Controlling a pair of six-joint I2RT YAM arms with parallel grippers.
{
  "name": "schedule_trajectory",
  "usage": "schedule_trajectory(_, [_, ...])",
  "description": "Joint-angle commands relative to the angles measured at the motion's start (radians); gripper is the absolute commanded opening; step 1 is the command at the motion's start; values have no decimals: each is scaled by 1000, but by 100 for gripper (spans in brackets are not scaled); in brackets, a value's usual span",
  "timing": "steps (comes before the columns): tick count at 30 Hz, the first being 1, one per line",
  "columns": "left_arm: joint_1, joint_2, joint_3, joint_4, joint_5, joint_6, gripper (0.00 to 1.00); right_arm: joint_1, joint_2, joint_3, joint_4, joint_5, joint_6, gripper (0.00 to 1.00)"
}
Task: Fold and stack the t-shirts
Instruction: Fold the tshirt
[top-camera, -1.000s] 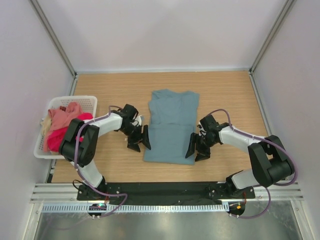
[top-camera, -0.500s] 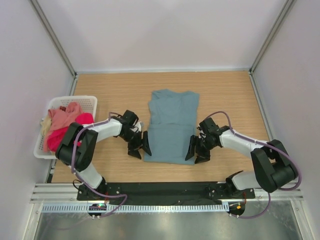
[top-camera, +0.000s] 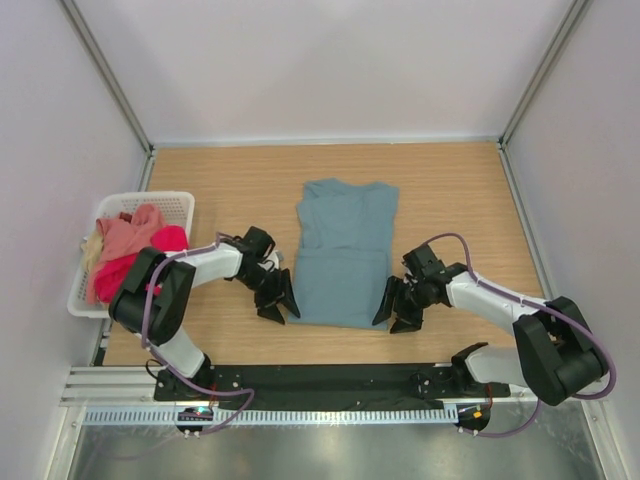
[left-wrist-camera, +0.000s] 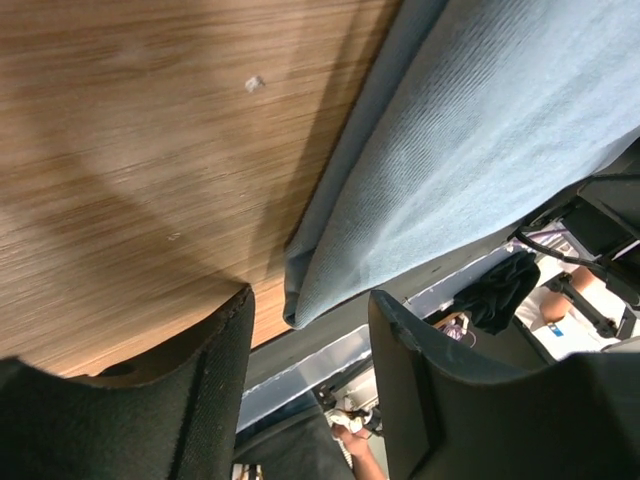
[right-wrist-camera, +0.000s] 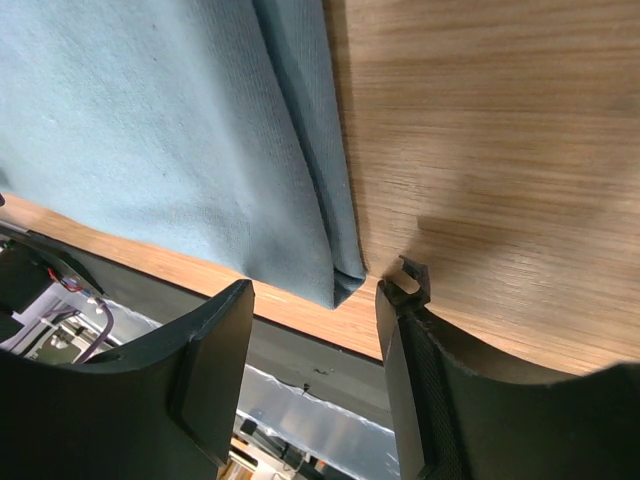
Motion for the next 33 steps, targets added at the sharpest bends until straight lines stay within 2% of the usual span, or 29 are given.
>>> schedule_trajectory(1, [-8, -6, -50, 57, -116, -6, 51, 22, 13, -52, 6, 92, 36, 59])
schedule_trajectory(9, [-9, 7, -53, 84, -124, -26, 45, 40, 52, -69, 56, 108, 85, 56])
schedule_trajectory(12, [-8, 19, -47, 95, -122, -27, 39, 39, 47, -69, 35, 157, 97, 53])
schedule_trajectory(21, [-9, 20, -31, 107, -116, -30, 33, 40, 43, -61, -11, 228, 125, 54])
schedule_trajectory(26, [-8, 33, -19, 106, -108, -18, 22, 40, 69, -38, -5, 257, 125, 51])
schedule_trajectory(27, [-8, 30, -19, 107, -105, -16, 19, 40, 79, -34, 1, 257, 125, 47])
schedule_trajectory(29, [-8, 27, -17, 107, -105, -10, 5, 40, 93, -25, 10, 253, 125, 38])
schedule_trajectory(30, [-8, 17, -19, 104, -111, -9, 0, 39, 98, -23, 16, 253, 120, 27])
schedule_trajectory(32, [-8, 8, -24, 104, -116, -4, 0, 40, 98, -22, 17, 257, 111, 18])
schedule_trajectory(33, [-8, 2, -25, 93, -117, -4, 0, 40, 96, -19, 14, 260, 105, 7])
